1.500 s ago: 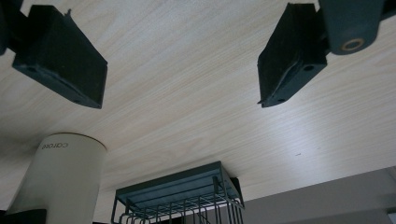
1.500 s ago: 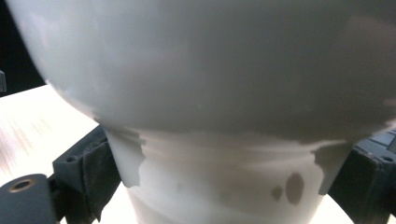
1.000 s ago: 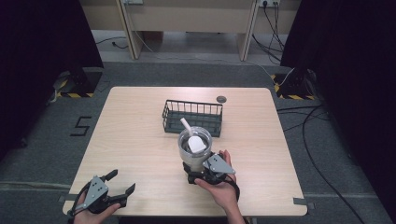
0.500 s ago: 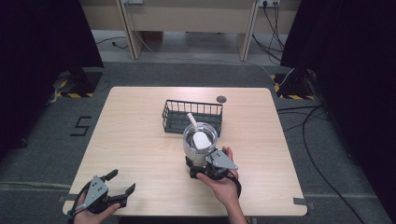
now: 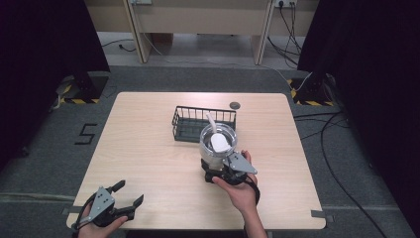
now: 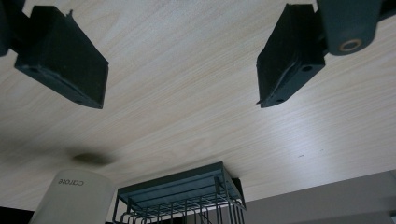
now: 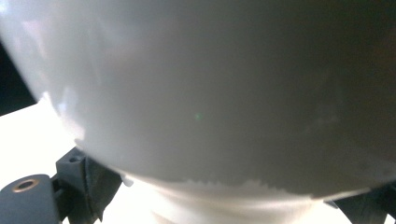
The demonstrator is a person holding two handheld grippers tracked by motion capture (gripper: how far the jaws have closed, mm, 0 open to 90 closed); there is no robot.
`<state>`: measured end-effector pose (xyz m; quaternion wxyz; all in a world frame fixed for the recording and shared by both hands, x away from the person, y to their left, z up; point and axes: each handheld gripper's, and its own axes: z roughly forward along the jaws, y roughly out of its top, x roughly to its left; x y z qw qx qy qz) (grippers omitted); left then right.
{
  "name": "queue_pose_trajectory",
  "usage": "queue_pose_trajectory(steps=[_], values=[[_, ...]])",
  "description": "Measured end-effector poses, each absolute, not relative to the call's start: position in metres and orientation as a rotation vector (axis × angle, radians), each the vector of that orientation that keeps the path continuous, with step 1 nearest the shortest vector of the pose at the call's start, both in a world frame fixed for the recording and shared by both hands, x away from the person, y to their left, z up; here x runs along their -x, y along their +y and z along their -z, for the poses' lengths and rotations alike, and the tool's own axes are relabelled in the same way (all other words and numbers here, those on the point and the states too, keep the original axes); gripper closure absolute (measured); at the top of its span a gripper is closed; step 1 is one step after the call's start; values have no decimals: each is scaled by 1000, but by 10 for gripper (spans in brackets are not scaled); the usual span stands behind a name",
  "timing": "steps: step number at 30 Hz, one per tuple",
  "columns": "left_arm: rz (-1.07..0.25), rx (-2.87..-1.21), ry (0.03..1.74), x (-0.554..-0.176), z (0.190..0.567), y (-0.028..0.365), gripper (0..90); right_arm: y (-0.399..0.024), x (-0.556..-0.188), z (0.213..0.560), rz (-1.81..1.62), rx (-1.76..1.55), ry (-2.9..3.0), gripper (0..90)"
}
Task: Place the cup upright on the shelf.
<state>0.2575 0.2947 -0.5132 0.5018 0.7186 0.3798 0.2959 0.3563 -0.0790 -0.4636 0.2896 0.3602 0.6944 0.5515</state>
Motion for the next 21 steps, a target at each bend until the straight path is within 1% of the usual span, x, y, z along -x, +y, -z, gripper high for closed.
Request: queue_pose_trajectory(steps=[21], values=[[-710,-1731,921,-257,513,295,163,-84,-389,434,-1431,-1009,1837,102]])
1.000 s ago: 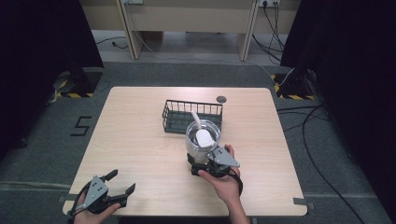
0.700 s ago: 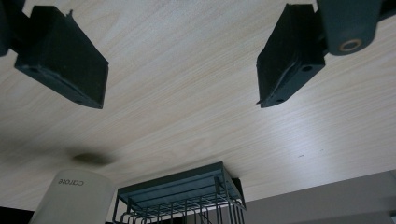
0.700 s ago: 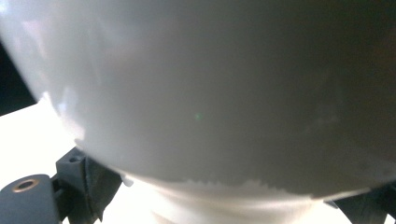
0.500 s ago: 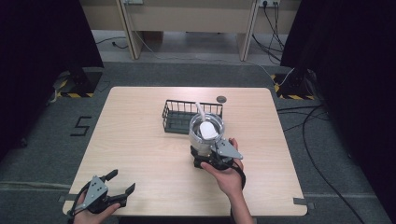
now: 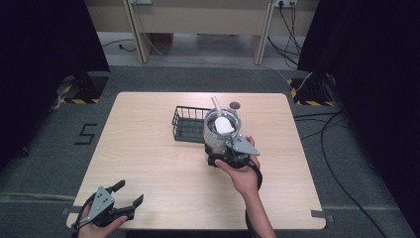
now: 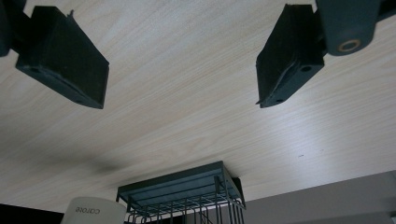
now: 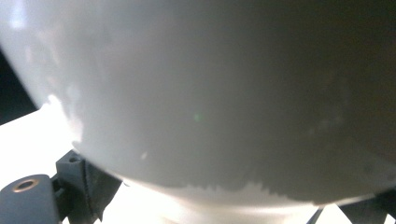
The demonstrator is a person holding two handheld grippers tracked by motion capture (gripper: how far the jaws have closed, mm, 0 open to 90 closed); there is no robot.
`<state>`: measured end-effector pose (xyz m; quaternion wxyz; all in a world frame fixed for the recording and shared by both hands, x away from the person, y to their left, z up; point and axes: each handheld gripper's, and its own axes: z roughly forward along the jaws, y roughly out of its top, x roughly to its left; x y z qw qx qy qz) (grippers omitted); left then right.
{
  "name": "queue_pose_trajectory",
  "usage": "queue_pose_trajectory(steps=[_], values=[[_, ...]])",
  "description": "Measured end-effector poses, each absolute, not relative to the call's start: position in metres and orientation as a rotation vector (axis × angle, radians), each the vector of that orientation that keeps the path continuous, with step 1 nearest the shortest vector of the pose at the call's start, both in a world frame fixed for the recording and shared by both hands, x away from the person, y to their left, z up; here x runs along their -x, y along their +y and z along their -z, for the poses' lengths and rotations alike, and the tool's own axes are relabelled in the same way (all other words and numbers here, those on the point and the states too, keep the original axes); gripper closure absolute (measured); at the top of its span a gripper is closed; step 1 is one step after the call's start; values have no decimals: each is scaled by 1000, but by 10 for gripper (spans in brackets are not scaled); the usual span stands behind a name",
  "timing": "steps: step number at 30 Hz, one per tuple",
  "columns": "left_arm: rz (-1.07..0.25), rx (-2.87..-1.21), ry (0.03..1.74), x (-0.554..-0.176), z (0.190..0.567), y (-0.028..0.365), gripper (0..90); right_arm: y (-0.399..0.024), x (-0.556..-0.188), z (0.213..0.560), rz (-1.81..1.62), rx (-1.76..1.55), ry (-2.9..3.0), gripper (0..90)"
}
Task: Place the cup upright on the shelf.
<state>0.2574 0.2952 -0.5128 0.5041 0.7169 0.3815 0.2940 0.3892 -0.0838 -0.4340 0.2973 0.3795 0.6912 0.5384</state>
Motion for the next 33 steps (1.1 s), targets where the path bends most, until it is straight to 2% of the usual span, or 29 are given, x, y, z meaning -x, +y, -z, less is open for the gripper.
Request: queue_pose_trajectory(steps=[21,33], values=[[-706,-1723,927,-258,513,296,163,-77,-438,389,-1409,-1009,1804,102],[-705,-1722,930,-258,513,297,163,-67,-466,375,-1396,-1018,1793,102]])
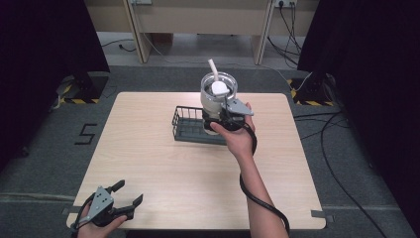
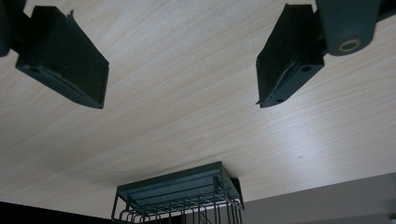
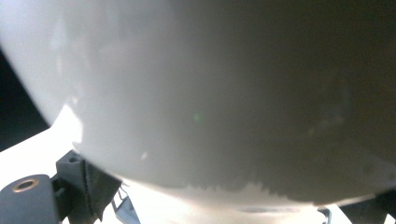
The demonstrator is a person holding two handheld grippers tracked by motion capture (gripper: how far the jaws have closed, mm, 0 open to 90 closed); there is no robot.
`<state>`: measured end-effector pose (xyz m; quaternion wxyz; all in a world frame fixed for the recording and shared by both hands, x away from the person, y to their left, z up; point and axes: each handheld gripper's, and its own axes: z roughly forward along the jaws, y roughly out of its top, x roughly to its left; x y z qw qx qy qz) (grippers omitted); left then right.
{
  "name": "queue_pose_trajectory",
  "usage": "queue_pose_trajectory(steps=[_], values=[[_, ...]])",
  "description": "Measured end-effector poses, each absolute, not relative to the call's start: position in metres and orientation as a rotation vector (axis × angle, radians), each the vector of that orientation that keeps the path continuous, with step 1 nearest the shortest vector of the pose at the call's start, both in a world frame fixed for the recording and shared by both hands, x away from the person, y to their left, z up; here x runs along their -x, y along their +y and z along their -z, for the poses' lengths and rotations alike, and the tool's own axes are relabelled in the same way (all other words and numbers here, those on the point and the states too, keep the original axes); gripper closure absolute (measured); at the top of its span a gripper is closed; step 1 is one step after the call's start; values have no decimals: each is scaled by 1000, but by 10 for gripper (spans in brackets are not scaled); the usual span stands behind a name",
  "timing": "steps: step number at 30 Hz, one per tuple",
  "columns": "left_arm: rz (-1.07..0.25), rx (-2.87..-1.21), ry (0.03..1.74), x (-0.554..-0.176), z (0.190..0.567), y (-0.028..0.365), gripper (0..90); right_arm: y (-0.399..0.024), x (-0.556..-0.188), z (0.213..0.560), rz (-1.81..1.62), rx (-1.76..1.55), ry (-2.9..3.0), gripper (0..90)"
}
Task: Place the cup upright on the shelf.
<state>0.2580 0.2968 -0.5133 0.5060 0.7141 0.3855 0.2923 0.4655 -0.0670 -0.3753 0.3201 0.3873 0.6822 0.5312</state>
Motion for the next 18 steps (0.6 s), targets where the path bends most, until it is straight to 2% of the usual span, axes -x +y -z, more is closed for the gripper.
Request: queue_pose_trajectory(steps=[18], values=[[-702,-1719,932,-258,514,297,163,-57,-497,370,-1358,-1057,1781,102]])
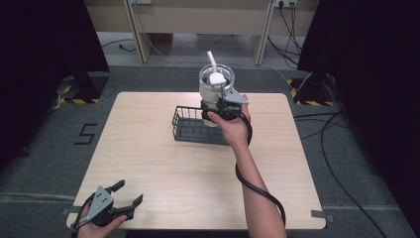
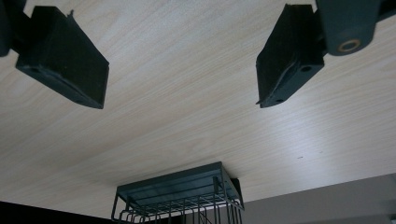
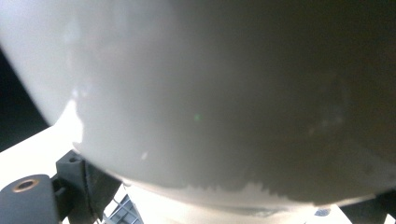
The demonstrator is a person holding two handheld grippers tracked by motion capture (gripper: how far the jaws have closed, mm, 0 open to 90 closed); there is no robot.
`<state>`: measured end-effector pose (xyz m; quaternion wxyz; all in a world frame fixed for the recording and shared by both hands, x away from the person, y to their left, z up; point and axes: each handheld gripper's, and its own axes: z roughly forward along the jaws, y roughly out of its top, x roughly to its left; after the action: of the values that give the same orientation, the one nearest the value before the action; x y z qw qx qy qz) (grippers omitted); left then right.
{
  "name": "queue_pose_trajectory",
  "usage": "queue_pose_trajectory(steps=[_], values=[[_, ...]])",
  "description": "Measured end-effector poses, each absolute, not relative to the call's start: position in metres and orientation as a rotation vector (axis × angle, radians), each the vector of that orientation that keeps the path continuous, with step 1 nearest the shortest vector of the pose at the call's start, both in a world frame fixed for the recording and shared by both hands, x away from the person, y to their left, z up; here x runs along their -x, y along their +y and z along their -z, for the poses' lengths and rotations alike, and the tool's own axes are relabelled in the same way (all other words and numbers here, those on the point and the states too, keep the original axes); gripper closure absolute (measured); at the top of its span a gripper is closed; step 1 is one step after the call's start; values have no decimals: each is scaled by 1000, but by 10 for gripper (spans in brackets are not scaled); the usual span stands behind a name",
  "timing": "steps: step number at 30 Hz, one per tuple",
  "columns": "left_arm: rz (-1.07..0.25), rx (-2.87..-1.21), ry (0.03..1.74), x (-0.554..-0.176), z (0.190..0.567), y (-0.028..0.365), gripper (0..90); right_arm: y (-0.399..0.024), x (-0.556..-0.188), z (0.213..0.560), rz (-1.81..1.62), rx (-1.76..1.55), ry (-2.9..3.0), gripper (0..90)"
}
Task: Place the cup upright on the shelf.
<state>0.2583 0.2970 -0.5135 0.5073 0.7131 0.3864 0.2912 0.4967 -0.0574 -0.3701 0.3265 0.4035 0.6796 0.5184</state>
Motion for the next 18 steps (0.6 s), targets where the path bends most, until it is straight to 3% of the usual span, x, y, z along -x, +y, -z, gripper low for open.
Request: queue_pose_trajectory(steps=[18], values=[[-697,-1720,938,-259,514,298,163,-50,-522,393,-1310,-1117,1805,102]])
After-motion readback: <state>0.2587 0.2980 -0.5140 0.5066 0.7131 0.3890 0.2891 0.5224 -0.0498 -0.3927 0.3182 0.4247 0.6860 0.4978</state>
